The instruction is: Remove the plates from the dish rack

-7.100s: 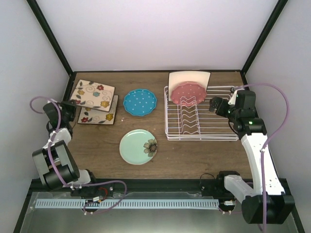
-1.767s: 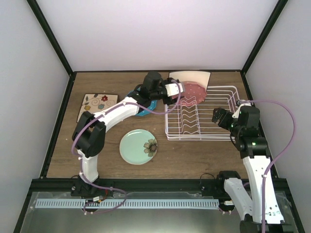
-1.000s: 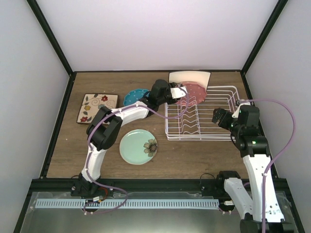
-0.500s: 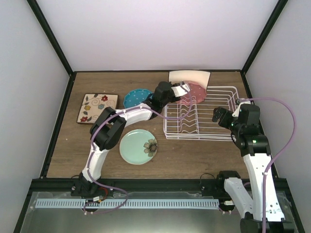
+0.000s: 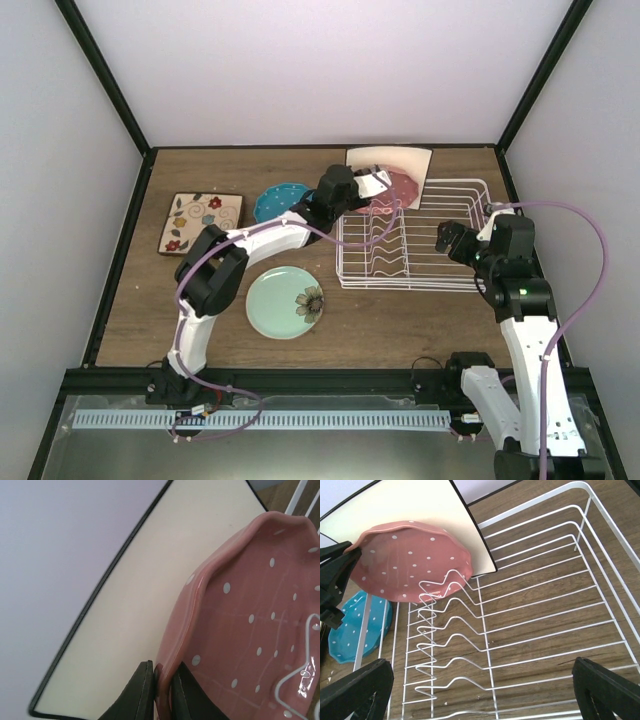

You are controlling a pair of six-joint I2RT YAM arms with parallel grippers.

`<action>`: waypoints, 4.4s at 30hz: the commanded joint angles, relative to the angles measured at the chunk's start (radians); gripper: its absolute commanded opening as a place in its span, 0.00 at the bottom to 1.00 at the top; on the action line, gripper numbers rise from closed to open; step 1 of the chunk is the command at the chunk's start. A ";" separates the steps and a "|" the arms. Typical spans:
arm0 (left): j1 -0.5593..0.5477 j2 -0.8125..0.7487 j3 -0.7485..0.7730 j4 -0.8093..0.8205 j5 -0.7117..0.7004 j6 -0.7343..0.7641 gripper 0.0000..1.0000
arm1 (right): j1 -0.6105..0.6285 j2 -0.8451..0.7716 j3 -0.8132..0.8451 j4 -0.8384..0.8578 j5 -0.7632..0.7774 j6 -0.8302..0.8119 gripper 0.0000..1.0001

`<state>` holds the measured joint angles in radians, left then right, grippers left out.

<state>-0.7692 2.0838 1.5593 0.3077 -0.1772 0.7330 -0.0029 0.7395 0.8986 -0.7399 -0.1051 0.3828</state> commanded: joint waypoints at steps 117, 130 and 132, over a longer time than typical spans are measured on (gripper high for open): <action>0.661 -0.102 -0.195 -0.627 0.584 -1.248 0.05 | 0.007 -0.002 -0.060 0.073 -0.007 0.011 1.00; 0.660 -0.086 -0.186 -0.631 0.585 -1.246 0.37 | 0.007 -0.020 -0.071 0.070 -0.001 0.026 1.00; 0.661 -0.090 -0.177 -0.634 0.572 -1.240 0.48 | 0.007 -0.021 -0.073 0.070 -0.001 0.027 1.00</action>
<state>-0.1081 2.0247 1.3705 -0.3214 0.4015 -0.5182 -0.0032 0.7307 0.8185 -0.6655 -0.1207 0.3981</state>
